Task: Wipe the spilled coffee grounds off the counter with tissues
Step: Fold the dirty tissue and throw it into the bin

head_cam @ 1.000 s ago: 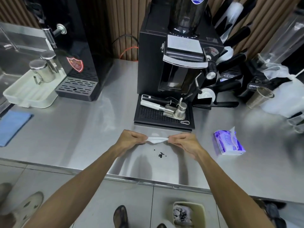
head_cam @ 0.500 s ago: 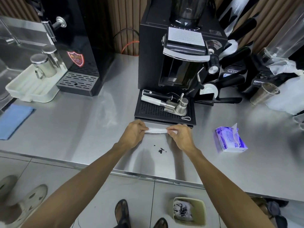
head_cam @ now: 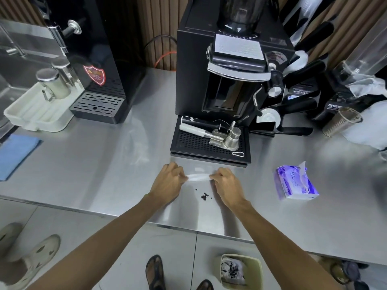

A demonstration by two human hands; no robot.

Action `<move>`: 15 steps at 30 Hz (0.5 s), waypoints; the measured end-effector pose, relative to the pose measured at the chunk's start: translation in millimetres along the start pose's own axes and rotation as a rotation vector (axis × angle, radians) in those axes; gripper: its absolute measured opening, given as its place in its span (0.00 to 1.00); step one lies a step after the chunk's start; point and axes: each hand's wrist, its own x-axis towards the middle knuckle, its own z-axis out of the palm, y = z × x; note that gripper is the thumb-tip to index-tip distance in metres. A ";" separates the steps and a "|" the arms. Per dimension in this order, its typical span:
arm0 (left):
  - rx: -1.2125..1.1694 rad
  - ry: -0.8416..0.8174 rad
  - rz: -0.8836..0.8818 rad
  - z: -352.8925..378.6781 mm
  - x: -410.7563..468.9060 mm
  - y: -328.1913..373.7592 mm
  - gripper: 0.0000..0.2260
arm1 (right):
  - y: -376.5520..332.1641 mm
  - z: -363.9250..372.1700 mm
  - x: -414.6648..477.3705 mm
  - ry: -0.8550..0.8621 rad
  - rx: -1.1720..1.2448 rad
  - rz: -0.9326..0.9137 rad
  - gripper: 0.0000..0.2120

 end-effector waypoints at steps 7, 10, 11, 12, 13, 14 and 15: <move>-0.141 0.055 0.059 10.5 -10.7 6.3 0.08 | 10.5 -7.1 -22.1 0.086 0.160 0.008 0.10; -0.175 0.039 0.014 14.8 6.3 6.9 0.08 | 5.8 -21.6 -11.2 0.101 0.162 0.055 0.11; -0.177 0.019 0.002 15.3 9.7 8.5 0.08 | 5.9 -21.8 -9.3 0.077 0.142 0.055 0.12; -0.175 0.005 -0.006 17.0 10.2 9.8 0.08 | 6.7 -20.3 -9.2 0.056 0.120 0.040 0.12; -0.178 0.002 0.000 16.6 8.8 11.3 0.08 | 7.0 -18.5 -12.0 0.048 0.106 0.018 0.11; -0.187 0.000 0.005 15.5 5.5 14.0 0.08 | 7.6 -17.7 -17.1 0.056 0.105 -0.005 0.11; -0.212 -0.016 0.012 14.1 0.2 16.9 0.06 | 9.0 -17.5 -24.1 0.061 0.107 -0.029 0.11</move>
